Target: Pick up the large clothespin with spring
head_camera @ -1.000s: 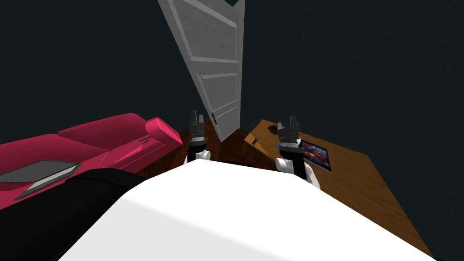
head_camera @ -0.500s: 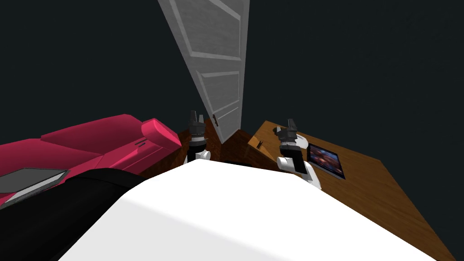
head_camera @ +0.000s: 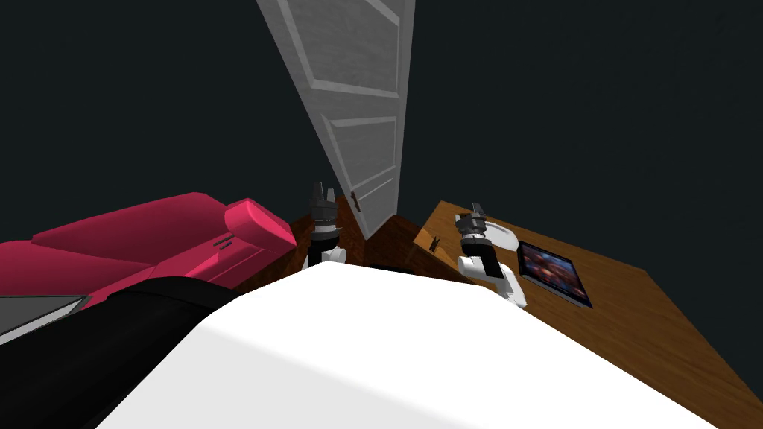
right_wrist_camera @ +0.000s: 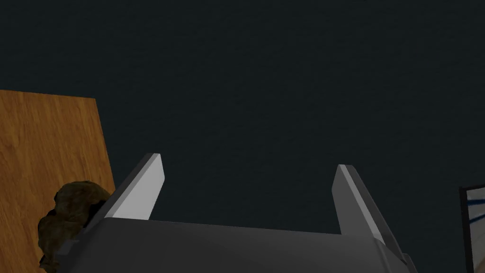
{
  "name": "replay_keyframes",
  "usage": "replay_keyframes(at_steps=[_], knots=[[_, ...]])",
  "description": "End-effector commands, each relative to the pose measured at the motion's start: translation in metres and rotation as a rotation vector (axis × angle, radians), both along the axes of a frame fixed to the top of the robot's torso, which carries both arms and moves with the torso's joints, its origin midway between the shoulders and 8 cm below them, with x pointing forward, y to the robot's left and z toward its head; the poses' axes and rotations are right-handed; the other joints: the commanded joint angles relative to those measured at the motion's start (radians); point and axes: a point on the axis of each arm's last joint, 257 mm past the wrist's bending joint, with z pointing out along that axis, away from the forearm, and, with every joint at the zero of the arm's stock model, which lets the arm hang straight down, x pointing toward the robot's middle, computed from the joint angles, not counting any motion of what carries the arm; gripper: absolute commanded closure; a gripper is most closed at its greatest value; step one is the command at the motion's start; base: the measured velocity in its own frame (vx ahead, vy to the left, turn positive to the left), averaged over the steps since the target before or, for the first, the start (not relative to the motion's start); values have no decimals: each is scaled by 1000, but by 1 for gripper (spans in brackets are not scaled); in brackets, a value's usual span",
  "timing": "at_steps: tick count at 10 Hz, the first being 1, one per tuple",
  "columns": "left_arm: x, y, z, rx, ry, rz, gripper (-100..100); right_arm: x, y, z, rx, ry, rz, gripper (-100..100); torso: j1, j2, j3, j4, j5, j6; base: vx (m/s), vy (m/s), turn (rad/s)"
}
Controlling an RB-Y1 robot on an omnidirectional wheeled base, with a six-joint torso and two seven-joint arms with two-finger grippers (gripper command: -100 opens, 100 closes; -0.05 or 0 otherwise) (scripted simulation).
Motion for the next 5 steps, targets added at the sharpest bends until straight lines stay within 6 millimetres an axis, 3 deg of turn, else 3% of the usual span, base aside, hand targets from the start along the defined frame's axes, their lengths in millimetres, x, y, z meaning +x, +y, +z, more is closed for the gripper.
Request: replay_keyframes(at_steps=[1, 5], knots=[[0, 0, 0, 0, 0, 0, 0, 2, -6, -15, 29, 48, -16, -100, 0, 0, 0, 0, 0, 0, 84, 88, -33], [0, 0, 0, 0, 0, 0, 0, 8, -34, -59, 133, 166, -70, -100, 1, -1, -1, 0, 0, 0, 104, 104, -46]])
